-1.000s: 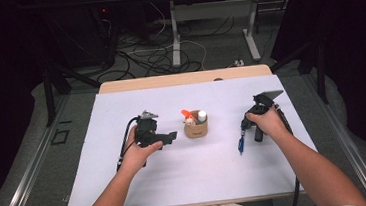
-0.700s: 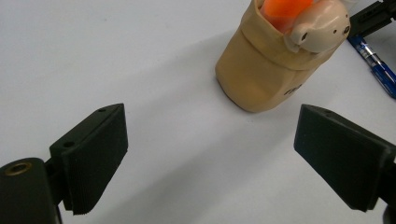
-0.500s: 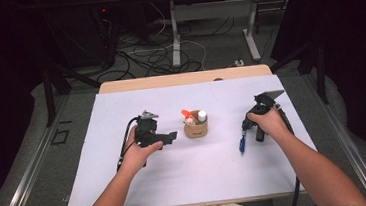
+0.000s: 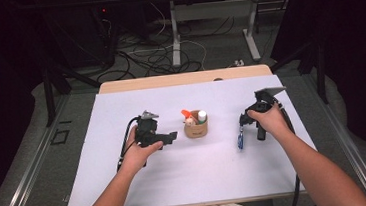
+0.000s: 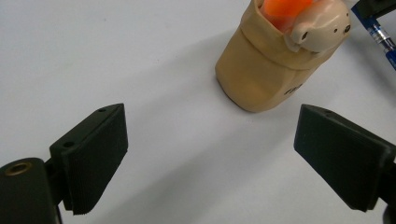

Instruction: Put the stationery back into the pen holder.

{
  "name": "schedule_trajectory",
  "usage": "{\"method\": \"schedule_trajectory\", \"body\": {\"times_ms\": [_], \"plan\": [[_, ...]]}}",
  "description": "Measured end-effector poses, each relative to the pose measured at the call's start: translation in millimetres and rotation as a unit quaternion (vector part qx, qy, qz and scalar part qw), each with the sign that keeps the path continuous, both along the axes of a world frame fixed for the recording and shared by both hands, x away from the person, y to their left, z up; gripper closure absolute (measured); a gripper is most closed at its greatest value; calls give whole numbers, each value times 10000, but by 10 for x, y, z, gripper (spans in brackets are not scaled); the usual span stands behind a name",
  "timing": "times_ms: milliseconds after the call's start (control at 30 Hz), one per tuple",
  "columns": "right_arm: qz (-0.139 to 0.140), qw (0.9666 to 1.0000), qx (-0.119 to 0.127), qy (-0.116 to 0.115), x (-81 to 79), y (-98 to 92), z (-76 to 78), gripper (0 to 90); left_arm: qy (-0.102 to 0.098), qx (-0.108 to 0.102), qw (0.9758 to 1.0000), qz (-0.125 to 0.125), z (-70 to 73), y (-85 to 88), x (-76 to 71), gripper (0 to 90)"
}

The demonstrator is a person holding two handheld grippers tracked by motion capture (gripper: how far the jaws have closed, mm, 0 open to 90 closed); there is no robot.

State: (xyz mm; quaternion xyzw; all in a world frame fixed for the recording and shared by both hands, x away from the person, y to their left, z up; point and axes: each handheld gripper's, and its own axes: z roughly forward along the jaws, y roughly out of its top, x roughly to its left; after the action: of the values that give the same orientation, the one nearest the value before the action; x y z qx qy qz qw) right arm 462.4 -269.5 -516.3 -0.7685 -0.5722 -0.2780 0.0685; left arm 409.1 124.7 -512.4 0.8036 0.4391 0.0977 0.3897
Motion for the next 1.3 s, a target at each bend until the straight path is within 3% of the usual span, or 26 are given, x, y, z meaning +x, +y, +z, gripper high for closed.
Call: {"method": "schedule_trajectory", "body": {"times_ms": [167,200,267,433,500,533,633,800,1100,1133,1300], "plan": [[91,9990,133,-412,-14,24,75,804,6,12,10000,16,3,4,-2,98],[246,9984,164,-489,-21,12,88,805,-6,25,10000,4,4,7,0,98],[279,9970,172,-696,-32,31,113,804,-8,23,10000,9,4,8,1,98],[507,9917,280,-1149,-64,69,177,805,-34,22,10000,13,8,18,2,97],[464,9881,263,-1445,-75,105,200,805,-40,26,10000,35,16,24,3,90],[491,9876,319,-1457,-83,114,228,805,-57,-4,10000,40,17,28,3,81],[574,9806,360,-1839,-102,154,267,805,-96,9,9999,26,18,31,1,76],[720,9722,459,-2180,-162,261,334,805,-154,33,9999,42,23,42,5,66],[887,9463,435,-3077,-264,455,493,805,-168,7,9998,103,32,66,4,27],[860,9422,438,-3208,-269,480,504,805,-183,22,9998,90,32,70,6,24],[921,9310,418,-3507,-288,544,594,805,-233,13,9997,51,32,74,1,2]]}}
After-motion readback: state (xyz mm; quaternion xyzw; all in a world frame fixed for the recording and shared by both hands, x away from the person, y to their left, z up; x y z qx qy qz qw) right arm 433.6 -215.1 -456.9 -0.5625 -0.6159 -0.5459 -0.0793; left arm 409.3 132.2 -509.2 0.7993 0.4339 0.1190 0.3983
